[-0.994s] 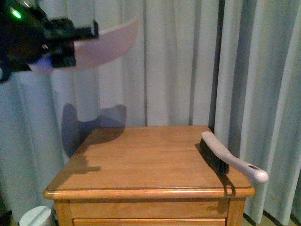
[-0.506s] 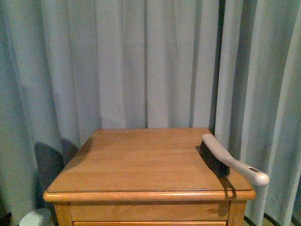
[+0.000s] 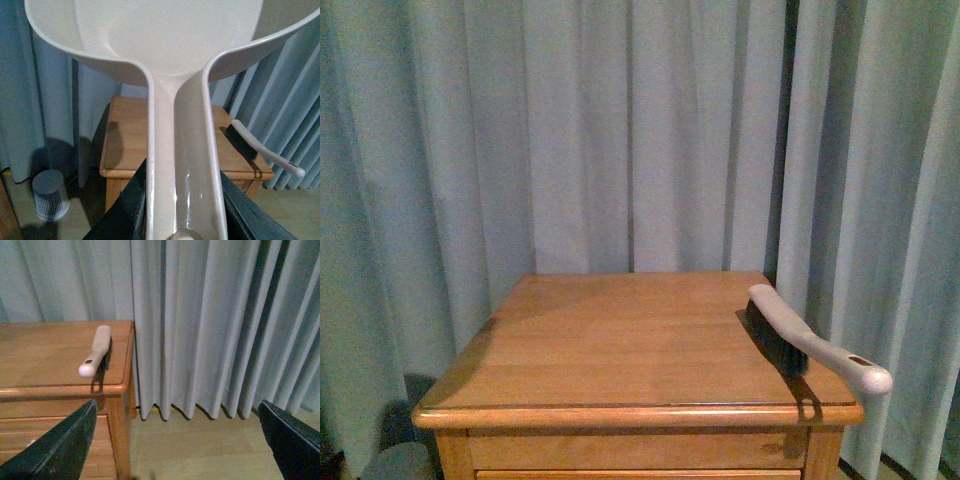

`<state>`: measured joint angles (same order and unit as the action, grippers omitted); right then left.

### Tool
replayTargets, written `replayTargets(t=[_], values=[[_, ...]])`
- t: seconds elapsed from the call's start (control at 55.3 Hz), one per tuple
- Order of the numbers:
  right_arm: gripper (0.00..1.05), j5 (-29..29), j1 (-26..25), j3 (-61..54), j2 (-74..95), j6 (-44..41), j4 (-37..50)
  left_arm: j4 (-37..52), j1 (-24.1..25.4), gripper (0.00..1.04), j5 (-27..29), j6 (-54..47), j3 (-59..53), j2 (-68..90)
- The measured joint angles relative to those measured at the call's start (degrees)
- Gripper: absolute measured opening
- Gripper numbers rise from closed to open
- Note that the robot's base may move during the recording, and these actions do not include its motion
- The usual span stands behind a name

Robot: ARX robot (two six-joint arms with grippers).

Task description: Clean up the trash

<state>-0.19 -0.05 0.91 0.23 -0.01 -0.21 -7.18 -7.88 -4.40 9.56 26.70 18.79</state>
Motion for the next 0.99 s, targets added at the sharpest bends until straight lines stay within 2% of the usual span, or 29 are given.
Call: replayTargets(t=[0.145,0.217,0.253,0.343,0.633,0.85,0.994], values=[[0.97,0.8,0.2,0.0,0.1,0.0,-0.1,0.1,3.3,0.27,-1.6,2.4,-1.4,-1.2],[0.97,16.9,5.0,2.3,6.6,1.7,-4.1,0.1,3.7,0.27,-1.4,2.9,-1.6,-1.2],[0.97,20.4,5.7,4.2,12.1,2.9,-3.9,0.3,3.8,0.27,-1.6,3.0,-1.6,-1.3],[0.97,19.3,7.3,15.2,28.1,8.3,-6.1,0.3,3.8,0.27,-1.7,3.2,-1.6,-1.3],[0.97,11.1,14.3,55.4,65.8,19.2,-22.9,0.4,3.8,0.27,-1.6,3.3,-1.6,-1.4],[0.97,10.1,18.2,70.0,85.1,20.7,-27.0,0.4,3.8,0.27,-1.6,3.4,-1.6,-1.4],[0.97,10.1,19.3,73.8,93.4,20.7,-26.5,0.4,3.8,0.27,-1.6,3.4,-1.6,-1.4]])
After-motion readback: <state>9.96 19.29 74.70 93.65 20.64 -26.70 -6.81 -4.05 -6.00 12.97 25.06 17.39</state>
